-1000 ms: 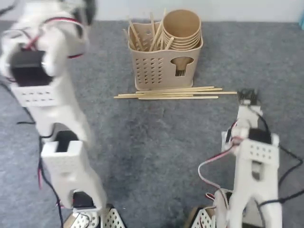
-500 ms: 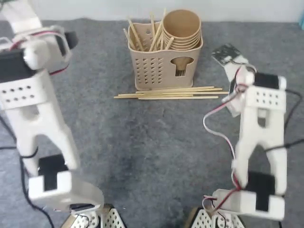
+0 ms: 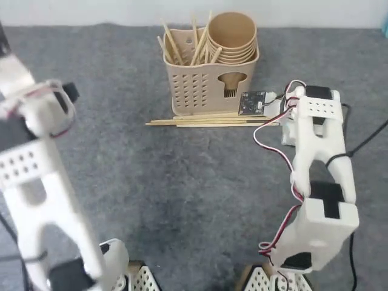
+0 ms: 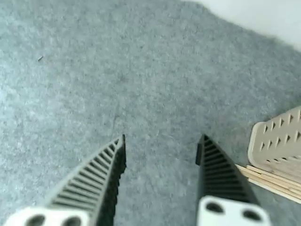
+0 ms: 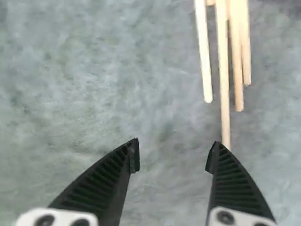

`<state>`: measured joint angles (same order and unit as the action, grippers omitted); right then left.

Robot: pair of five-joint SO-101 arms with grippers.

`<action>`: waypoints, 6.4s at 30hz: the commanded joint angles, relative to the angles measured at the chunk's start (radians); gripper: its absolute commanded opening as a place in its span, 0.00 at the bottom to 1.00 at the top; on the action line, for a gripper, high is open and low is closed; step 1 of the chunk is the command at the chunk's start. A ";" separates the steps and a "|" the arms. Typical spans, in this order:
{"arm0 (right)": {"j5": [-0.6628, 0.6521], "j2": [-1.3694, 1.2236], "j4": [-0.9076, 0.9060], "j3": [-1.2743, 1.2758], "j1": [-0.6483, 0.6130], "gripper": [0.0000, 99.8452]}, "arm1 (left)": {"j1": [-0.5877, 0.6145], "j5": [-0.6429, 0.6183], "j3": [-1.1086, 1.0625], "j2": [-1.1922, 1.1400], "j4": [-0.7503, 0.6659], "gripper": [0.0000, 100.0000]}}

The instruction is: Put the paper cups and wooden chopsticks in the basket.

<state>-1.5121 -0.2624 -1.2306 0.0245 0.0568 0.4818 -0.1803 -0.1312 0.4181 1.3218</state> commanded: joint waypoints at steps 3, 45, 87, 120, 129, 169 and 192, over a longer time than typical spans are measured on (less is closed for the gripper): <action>0.295 0.008 0.114 -0.072 -0.001 0.24 | 0.008 -0.012 -0.364 0.353 -0.164 0.23; 1.910 -0.291 0.630 -0.150 -0.125 0.01 | -0.269 -0.226 -0.704 -0.051 -0.615 0.01; 1.821 0.576 0.196 0.595 -0.314 0.01 | -0.262 -0.222 -0.745 -0.052 -0.654 0.01; 0.528 -0.013 0.199 0.221 -0.506 0.22 | -0.203 -0.132 -0.742 -0.051 -0.654 0.01; 0.569 -0.047 0.191 0.175 -0.513 0.04 | -0.204 -0.132 -0.746 -0.051 -0.675 0.01; 1.076 0.822 0.280 0.169 -0.447 0.01 | -0.173 -0.135 -0.776 -0.051 -0.726 0.01; 1.445 0.427 1.224 0.319 -0.549 0.01 | -0.172 -0.135 -0.777 -0.051 -0.726 0.01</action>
<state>-0.0468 0.1964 -0.0875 0.3575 -0.4726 0.3038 -0.3261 -0.9152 0.3629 0.6191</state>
